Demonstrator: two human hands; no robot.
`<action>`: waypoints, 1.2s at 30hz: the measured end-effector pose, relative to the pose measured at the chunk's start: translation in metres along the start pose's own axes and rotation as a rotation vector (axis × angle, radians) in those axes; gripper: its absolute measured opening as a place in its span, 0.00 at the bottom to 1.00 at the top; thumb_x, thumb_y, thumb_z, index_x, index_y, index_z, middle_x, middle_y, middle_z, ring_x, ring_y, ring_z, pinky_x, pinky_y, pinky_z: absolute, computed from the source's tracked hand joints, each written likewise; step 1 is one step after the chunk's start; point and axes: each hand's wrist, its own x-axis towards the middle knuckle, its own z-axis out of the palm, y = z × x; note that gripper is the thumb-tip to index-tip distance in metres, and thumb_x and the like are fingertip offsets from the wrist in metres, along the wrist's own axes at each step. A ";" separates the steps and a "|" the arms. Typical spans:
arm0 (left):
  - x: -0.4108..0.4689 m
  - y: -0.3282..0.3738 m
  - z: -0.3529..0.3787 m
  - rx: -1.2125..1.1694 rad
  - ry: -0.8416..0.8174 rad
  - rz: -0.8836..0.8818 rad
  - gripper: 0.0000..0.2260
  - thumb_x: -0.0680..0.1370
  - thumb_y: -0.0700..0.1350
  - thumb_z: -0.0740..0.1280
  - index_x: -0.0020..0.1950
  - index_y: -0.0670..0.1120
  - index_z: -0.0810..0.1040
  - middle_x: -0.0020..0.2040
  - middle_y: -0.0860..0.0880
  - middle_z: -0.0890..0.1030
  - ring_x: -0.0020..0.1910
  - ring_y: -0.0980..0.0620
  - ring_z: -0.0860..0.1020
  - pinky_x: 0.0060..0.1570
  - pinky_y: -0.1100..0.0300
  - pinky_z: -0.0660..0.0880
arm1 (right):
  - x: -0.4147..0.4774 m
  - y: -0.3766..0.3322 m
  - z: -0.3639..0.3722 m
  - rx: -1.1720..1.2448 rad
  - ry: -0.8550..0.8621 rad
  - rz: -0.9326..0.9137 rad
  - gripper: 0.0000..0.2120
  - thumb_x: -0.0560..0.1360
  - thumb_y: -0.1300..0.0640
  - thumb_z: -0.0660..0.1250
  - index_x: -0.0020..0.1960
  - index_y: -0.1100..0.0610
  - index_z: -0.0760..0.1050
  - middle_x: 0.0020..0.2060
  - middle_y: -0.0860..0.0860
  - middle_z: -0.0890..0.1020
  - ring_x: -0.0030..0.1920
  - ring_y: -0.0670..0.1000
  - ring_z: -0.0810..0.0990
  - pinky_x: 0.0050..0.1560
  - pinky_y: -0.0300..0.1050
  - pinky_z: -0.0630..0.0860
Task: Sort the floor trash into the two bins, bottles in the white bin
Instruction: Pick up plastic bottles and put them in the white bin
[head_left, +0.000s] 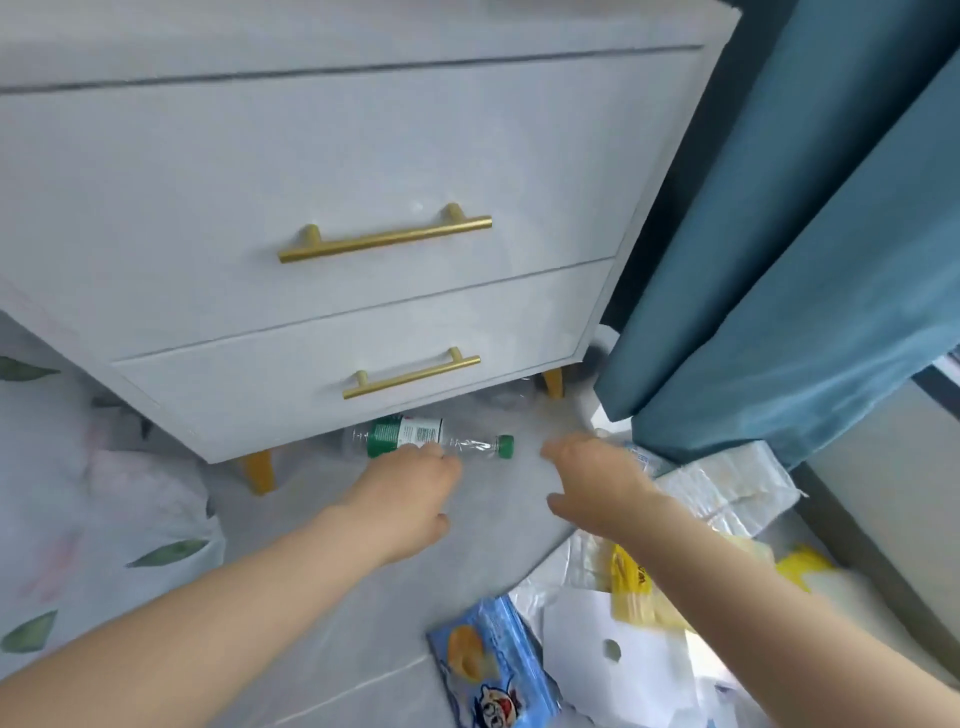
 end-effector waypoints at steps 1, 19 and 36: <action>0.005 0.000 0.010 0.015 -0.002 0.017 0.16 0.76 0.47 0.64 0.61 0.43 0.70 0.58 0.45 0.72 0.58 0.43 0.73 0.54 0.51 0.74 | 0.003 0.000 0.011 -0.019 0.010 0.002 0.19 0.75 0.56 0.63 0.66 0.55 0.68 0.61 0.54 0.73 0.61 0.57 0.74 0.55 0.47 0.72; 0.060 -0.032 0.066 0.194 0.149 -0.042 0.40 0.74 0.48 0.68 0.77 0.39 0.48 0.78 0.41 0.49 0.76 0.40 0.50 0.74 0.46 0.54 | 0.014 -0.014 0.025 -0.069 0.062 -0.014 0.22 0.75 0.52 0.64 0.68 0.53 0.68 0.61 0.52 0.75 0.59 0.54 0.74 0.53 0.45 0.72; 0.073 -0.047 0.095 0.068 0.086 -0.165 0.29 0.70 0.57 0.70 0.66 0.47 0.64 0.63 0.47 0.72 0.62 0.44 0.72 0.60 0.51 0.68 | 0.076 0.005 0.033 0.014 0.134 -0.025 0.33 0.74 0.54 0.66 0.75 0.54 0.56 0.68 0.56 0.65 0.62 0.60 0.72 0.56 0.51 0.75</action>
